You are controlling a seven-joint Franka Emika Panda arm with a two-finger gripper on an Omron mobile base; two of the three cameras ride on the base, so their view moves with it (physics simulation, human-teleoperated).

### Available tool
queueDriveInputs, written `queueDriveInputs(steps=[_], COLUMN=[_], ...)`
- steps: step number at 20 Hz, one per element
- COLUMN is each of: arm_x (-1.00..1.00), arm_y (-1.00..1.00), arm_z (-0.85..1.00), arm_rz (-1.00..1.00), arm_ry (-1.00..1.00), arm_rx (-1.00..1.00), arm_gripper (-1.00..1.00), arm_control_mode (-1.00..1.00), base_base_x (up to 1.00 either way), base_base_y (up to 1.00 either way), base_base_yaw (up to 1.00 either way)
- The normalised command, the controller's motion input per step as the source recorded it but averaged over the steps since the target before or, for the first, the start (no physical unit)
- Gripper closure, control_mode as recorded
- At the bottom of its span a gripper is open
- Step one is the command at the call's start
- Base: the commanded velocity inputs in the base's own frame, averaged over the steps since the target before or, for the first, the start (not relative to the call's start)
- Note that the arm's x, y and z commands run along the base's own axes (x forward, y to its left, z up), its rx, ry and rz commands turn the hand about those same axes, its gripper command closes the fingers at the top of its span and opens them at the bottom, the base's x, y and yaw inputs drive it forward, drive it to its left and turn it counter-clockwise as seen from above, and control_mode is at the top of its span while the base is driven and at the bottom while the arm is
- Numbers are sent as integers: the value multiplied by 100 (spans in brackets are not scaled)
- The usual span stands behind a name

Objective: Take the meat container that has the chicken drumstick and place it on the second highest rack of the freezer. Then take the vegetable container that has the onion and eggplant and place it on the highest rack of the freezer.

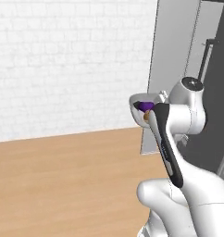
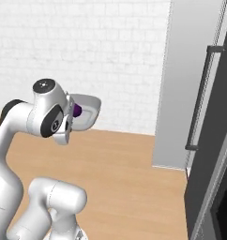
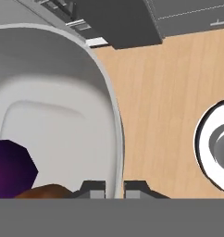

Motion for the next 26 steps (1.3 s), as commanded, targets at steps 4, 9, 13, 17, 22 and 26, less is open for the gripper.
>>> queueDriveInputs(steps=[4, 9, 13, 17, 22, 26], arm_x=[0, 0, 0, 0, 0, 0], arm_y=[0, 0, 0, 0, 0, 0], arm_z=[0, 0, 0, 0, 0, 0], arm_rz=[0, 0, 0, 0, 0, 0], arm_ry=[0, 0, 0, 0, 0, 0], arm_rx=[0, 0, 0, 0, 0, 0], arm_gripper=[100, 100, 100, 100, 100, 100], arm_control_mode=[100, 100, 100, 100, 100, 100], base_base_x=[100, 72, 38, 28, 30, 27], base_base_y=[33, 52, 60, 53, 56, 72], base_base_yaw=[-10, -59, -78, -82, -81, -74])
